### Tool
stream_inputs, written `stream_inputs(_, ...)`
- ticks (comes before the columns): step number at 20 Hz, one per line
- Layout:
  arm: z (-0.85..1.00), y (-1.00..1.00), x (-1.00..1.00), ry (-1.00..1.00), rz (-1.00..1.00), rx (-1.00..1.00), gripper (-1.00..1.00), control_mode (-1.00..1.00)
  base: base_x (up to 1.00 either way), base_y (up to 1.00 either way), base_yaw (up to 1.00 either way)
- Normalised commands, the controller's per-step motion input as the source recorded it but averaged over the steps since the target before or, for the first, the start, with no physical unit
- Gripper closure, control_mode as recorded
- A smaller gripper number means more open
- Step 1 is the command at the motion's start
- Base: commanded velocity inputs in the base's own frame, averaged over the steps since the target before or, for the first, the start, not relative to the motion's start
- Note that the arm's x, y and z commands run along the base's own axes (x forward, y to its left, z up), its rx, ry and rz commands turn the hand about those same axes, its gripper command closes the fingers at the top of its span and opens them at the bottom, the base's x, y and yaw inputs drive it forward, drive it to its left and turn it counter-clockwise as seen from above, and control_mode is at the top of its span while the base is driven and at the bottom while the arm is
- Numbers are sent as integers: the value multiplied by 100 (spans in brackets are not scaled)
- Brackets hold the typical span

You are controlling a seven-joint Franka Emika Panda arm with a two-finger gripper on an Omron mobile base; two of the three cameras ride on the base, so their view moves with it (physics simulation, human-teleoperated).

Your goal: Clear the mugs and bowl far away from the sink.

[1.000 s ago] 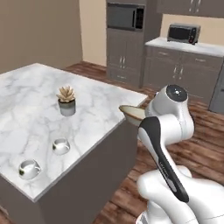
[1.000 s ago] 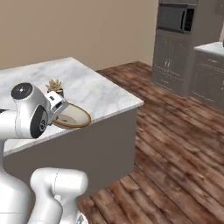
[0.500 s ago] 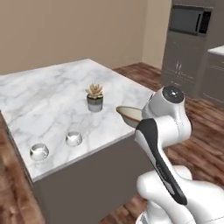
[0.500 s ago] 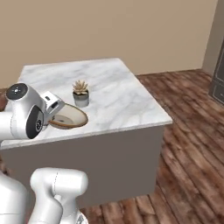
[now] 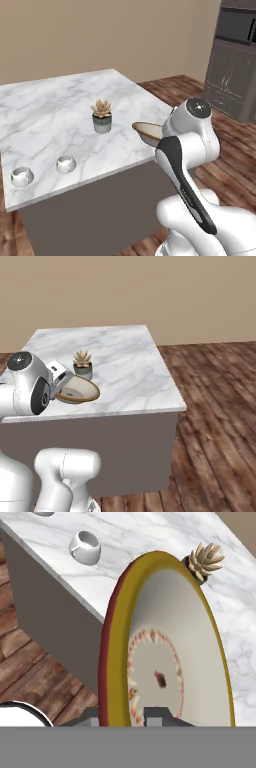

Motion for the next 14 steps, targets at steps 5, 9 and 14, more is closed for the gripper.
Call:
stream_inputs(5, 0, 0, 0, 0, 0, 0, 100, 100, 47, -5, 36)
stream_inputs(9, 0, 0, 0, 0, 0, 0, 100, 100, 65, -23, 31)
stream_inputs(14, 0, 0, 0, 0, 0, 0, 100, 100, 40, -35, 19)
